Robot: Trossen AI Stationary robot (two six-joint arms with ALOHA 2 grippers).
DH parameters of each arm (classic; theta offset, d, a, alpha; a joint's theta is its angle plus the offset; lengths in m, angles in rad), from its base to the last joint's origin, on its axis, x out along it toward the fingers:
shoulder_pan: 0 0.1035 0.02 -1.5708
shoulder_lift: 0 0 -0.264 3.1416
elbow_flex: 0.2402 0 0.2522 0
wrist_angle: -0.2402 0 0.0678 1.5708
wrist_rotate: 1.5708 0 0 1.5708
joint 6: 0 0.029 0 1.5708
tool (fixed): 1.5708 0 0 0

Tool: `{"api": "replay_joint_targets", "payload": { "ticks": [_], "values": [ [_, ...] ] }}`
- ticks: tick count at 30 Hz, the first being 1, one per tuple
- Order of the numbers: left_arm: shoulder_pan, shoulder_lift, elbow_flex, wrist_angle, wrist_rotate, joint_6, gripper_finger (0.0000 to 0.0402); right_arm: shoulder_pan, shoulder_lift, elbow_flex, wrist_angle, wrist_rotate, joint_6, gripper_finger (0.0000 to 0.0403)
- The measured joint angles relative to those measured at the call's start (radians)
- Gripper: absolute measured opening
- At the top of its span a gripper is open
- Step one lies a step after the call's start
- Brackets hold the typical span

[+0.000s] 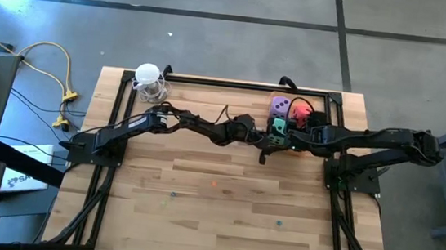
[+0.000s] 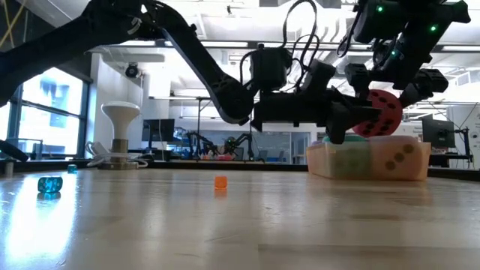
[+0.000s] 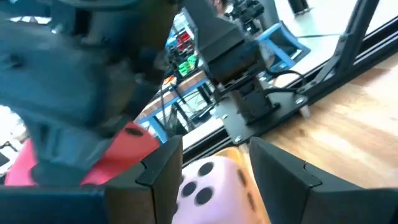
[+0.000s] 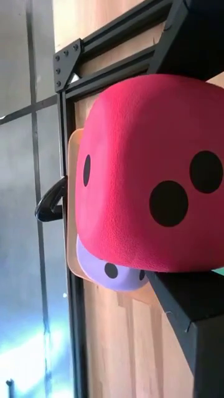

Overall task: Pick & Place Dice
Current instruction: Put the red large die into the orange bin

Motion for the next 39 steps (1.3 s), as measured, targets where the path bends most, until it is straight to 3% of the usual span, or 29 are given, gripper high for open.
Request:
{"api": "replay_joint_targets", "payload": {
  "ticks": [4,10,14,20,27,39],
  "values": [
    [0.024,0.0,0.0,0.001,-0.023,-0.054,0.0179,0.003,0.0,0.0,0.009,-0.01,-0.018,0.0398],
    [0.062,0.0,0.0,0.002,0.039,-0.135,0.0178,0.045,0.0,-0.002,0.121,0.005,-0.101,0.0398],
    [0.048,0.001,0.0,0.005,0.065,-0.089,0.0178,0.042,0.0,-0.003,0.177,-0.006,-0.164,0.0398],
    [0.043,0.001,0.005,0.02,0.029,-0.058,0.0178,0.043,0.0,-0.003,0.173,-0.014,-0.124,0.0398],
    [0.086,0.002,0.01,-0.018,0.045,-0.139,0.0178,0.056,0.0,-0.003,0.189,-0.001,-0.111,0.0398],
    [0.107,0.004,0.01,-0.079,-0.074,-0.136,0.0178,0.082,-0.001,0.0,0.154,-0.072,-0.022,0.0398]
  ]
}}
